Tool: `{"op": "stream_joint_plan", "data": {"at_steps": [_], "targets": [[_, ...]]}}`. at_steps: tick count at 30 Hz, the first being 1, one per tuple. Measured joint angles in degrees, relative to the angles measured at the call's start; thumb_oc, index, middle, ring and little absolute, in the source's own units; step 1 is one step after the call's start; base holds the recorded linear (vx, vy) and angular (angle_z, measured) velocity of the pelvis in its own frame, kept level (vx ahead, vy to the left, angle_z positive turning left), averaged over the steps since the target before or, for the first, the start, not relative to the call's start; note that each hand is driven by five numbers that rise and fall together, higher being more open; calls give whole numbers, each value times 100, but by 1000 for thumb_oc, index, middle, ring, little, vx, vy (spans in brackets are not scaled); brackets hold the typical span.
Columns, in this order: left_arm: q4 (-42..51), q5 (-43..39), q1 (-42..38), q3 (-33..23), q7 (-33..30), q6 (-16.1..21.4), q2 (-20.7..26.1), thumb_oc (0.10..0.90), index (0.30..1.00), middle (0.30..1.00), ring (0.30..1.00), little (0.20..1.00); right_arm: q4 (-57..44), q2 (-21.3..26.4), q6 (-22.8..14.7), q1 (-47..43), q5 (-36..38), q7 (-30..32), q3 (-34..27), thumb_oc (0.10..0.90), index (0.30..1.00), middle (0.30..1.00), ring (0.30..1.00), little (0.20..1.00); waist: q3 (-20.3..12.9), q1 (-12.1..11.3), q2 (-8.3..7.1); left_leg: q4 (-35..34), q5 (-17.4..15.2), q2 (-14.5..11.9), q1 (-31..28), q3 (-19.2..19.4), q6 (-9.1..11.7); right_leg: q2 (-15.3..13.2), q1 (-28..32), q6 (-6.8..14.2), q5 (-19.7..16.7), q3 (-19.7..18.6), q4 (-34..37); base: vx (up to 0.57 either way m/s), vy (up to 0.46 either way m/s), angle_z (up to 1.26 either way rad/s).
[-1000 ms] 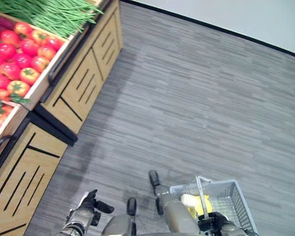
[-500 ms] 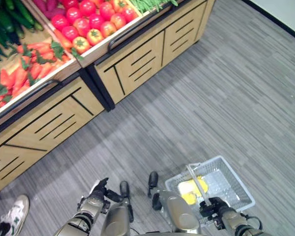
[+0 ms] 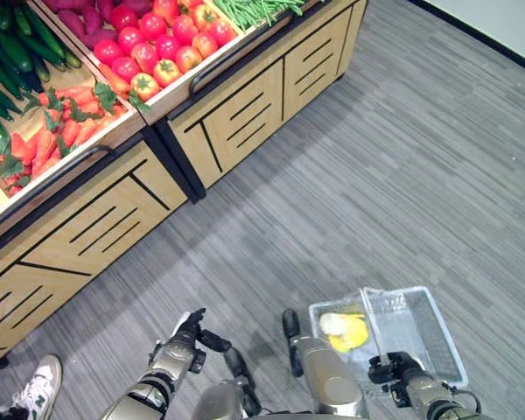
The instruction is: Get the vegetables into the basket
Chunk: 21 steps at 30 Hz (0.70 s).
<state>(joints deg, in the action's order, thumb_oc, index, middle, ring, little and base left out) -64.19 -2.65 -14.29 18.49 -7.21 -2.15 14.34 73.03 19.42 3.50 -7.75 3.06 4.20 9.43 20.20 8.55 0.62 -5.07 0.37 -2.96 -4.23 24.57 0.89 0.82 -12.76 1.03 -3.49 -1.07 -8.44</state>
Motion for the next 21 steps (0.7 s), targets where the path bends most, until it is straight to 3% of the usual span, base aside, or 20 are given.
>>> {"op": "stream_joint_plan", "data": {"at_steps": [5,10,15,16,18,21], "targets": [[-124,57,220,-35,-4,-7,122,900,1000,1000,1000,1000,40,-148,28,297,-49,-12,19,400,300,300,300,300,-316,-84,-224,-1,-66,224,-21,251,-154,-197,211,213,-490,-222,648,-90,181,-23],[-111,57,372,-214,-7,-4,148,900,1000,1000,1000,1000,94,-249,49,489,-97,-37,19,400,300,300,300,300,-458,-170,-369,-27,-127,377,-32,298,-359,-458,302,391,-544,-105,875,-47,151,-1],[-94,51,488,-241,-17,-13,227,900,1000,1000,1000,1000,166,-279,45,566,-98,-44,11,400,300,300,300,300,-479,-319,-437,29,-172,466,-8,226,-446,-506,208,361,-592,-25,567,-51,95,4],[-101,51,497,-243,-30,-13,258,900,1000,1000,1000,1000,166,-273,40,510,-98,-48,19,400,300,300,300,300,-463,-338,-426,59,-157,406,14,187,-444,-511,-9,382,-571,-61,79,-72,8,18],[-100,50,436,-241,-52,-6,275,900,1000,1000,1000,1000,189,-271,40,519,-98,-47,40,400,300,300,300,300,-457,-327,-426,76,-145,387,-56,36,-509,-486,-202,500,-470,-227,-384,-43,4,38],[-40,42,402,-244,-128,3,311,900,1000,1000,1000,1000,225,-269,22,504,-94,-46,69,400,300,300,300,300,-411,-437,-479,34,-81,436,8,-120,-586,-439,-253,580,-326,-496,-334,-65,-90,25]]}}
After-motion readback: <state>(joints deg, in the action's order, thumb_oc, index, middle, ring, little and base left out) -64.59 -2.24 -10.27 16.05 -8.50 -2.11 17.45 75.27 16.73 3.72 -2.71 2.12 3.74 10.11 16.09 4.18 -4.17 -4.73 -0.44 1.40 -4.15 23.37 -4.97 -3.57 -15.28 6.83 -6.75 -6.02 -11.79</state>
